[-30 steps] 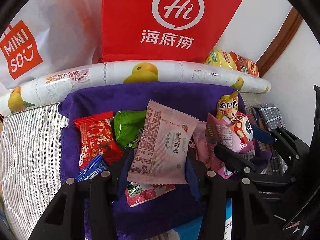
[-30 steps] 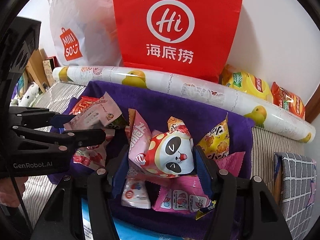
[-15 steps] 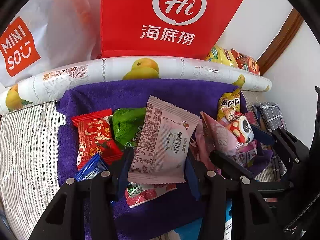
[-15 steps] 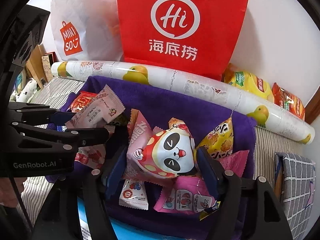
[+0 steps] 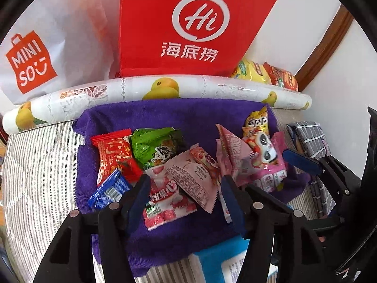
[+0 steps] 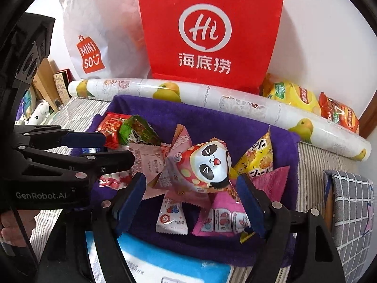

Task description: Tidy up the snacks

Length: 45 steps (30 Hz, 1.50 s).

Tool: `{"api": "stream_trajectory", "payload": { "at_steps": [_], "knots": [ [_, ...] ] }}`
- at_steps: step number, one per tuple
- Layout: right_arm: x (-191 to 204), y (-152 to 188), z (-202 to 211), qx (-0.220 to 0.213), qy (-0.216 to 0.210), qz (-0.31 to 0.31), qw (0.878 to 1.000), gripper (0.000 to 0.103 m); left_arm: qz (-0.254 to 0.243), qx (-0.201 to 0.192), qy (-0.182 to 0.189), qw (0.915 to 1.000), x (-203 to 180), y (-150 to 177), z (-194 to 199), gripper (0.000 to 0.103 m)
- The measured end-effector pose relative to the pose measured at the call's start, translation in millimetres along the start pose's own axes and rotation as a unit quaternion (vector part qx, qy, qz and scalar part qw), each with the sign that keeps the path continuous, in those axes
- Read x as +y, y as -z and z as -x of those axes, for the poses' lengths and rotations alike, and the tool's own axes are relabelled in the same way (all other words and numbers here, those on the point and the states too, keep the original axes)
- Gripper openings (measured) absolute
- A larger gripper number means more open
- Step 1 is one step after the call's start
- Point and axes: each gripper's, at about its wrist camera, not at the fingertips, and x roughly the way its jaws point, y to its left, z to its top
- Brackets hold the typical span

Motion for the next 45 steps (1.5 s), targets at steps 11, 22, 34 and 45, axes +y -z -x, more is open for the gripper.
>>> {"api": "stream_trajectory", "payload": {
  "at_steps": [11, 22, 34, 45],
  "knots": [
    [7, 17, 47, -0.004, 0.007, -0.035, 0.999, 0.079, -0.001, -0.025, -0.003, 0.9997, -13, 26, 55, 0.068],
    [1, 43, 103, -0.018, 0.036, -0.089, 0.995, 0.079, -0.003, -0.06, -0.027, 0.9979, -30, 60, 105, 0.078],
    [7, 89, 190, -0.063, 0.059, -0.137, 0.987, 0.099, -0.009, -0.118, -0.054, 0.9915, -61, 119, 174, 0.092],
    [28, 145, 259, -0.099, 0.08, -0.127, 0.984, 0.103, -0.019, -0.176, -0.07, 0.9816, -91, 178, 225, 0.093]
  ]
}}
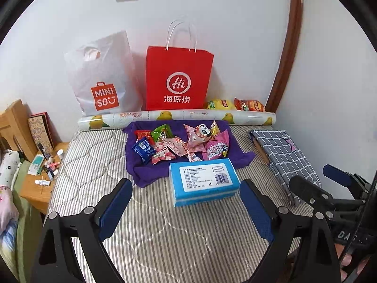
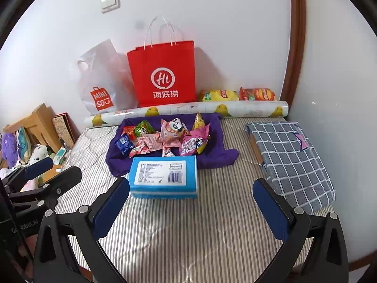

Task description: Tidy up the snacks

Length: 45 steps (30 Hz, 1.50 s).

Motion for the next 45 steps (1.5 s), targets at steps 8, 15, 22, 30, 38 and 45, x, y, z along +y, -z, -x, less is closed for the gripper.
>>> {"api": "stream_trajectory", "payload": {
  "at_steps": [8, 15, 22, 30, 38, 45],
  "knots": [
    [-3, 26, 33, -0.01, 0.004, -0.008, 1.0, 0.103, -0.015, -0.008, -0.009, 0.9998, -13, 21, 26, 0.093],
    [-9, 35, 46, -0.017, 0.01, -0.016, 1.0, 0.103, -0.014, -0.017, -0.008, 0.9997, -17, 27, 39, 0.093],
    [-13, 36, 55, -0.025, 0.014, -0.021, 0.999, 0.103, -0.016, -0.021, -0.008, 0.9996, -19, 27, 43, 0.093],
    [-12, 37, 57, -0.026, 0.015, -0.019, 0.999, 0.103, -0.014, -0.02, -0.006, 0.9997, -19, 28, 43, 0.093],
    [-10, 38, 54, -0.023, 0.014, -0.017, 1.0, 0.103, -0.011, -0.02, -0.005, 0.9997, -15, 27, 44, 0.093],
    [-10, 38, 54, -0.023, 0.014, -0.017, 1.0, 0.103, -0.009, -0.02, -0.005, 0.9997, -14, 27, 43, 0.093]
  ]
}}
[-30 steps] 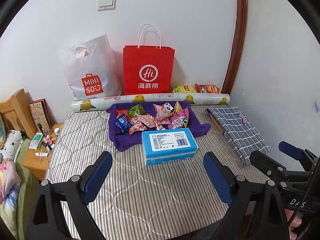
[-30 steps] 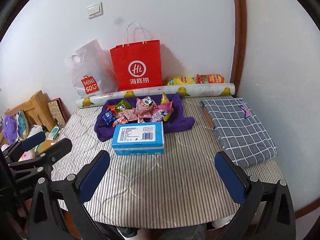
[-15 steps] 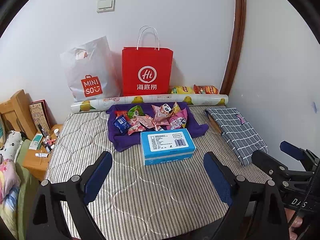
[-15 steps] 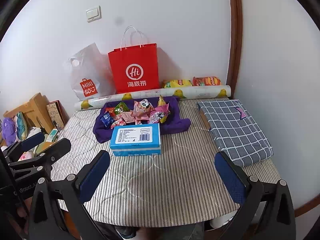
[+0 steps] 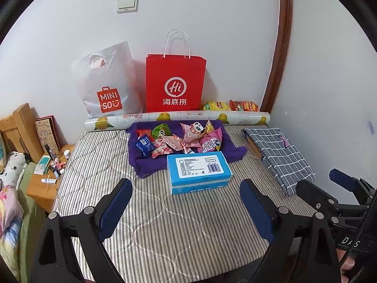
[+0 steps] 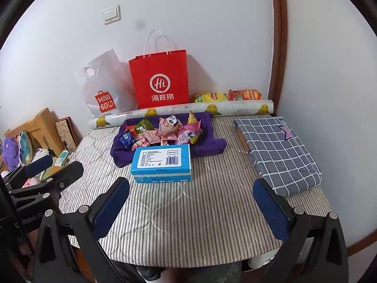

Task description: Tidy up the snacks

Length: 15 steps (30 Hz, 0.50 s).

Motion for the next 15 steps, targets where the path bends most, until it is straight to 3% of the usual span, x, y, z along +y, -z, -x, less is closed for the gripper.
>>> {"api": "stream_trajectory", "payload": {
  "at_steps": [15],
  "knots": [
    [0.7, 1.6, -1.5, -0.001, 0.001, 0.002, 1.0, 0.103, 0.0, 0.001, 0.002, 1.0, 1.2, 1.6, -1.9, 0.093]
  ]
}}
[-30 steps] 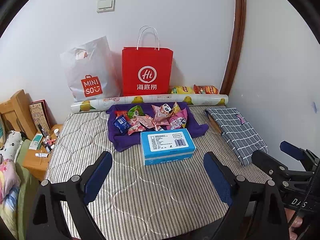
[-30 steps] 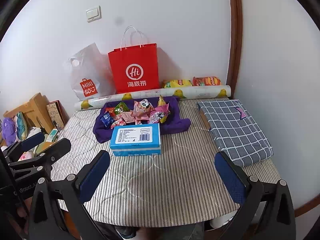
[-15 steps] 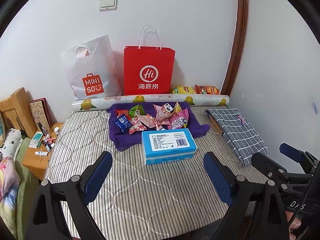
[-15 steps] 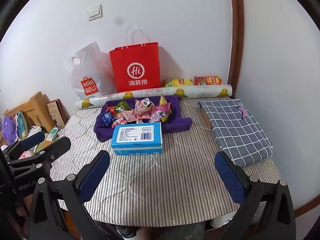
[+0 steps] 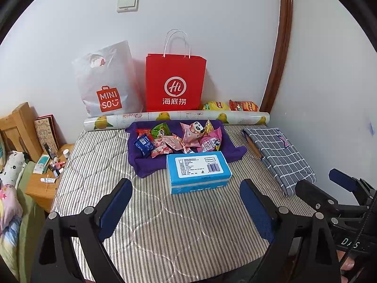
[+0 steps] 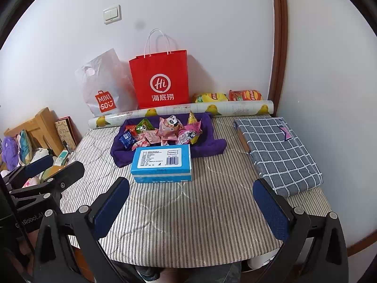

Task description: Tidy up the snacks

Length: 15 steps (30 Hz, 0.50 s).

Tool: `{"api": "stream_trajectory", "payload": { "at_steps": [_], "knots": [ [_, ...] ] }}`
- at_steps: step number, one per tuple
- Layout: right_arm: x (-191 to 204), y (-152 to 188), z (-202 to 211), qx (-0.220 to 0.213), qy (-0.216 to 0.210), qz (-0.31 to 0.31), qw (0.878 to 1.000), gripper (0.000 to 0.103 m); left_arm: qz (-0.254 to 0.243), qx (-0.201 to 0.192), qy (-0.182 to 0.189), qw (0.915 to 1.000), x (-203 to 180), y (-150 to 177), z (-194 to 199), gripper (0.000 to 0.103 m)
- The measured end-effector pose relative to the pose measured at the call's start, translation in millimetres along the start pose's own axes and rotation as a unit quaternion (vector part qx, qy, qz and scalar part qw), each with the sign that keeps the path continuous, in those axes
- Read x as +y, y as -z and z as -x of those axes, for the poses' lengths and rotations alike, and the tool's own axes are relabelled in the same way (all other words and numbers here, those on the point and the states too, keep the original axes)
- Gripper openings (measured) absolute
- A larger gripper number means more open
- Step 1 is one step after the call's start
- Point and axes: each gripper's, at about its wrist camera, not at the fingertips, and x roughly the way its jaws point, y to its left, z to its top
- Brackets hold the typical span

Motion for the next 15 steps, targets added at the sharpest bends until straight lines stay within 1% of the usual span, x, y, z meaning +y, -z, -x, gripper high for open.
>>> {"api": "stream_trajectory", "payload": {
  "at_steps": [12, 15],
  "knots": [
    [0.6, -0.8, 0.0, 0.0, 0.0, 0.0, 1.0, 0.103, 0.001, 0.001, -0.001, 1.0, 0.5, 0.5, -1.1, 0.093],
    [0.7, -1.1, 0.1, 0.0, -0.001, -0.001, 1.0, 0.103, 0.001, -0.004, -0.008, 1.0, -0.2, 1.3, -1.2, 0.093]
  ]
}}
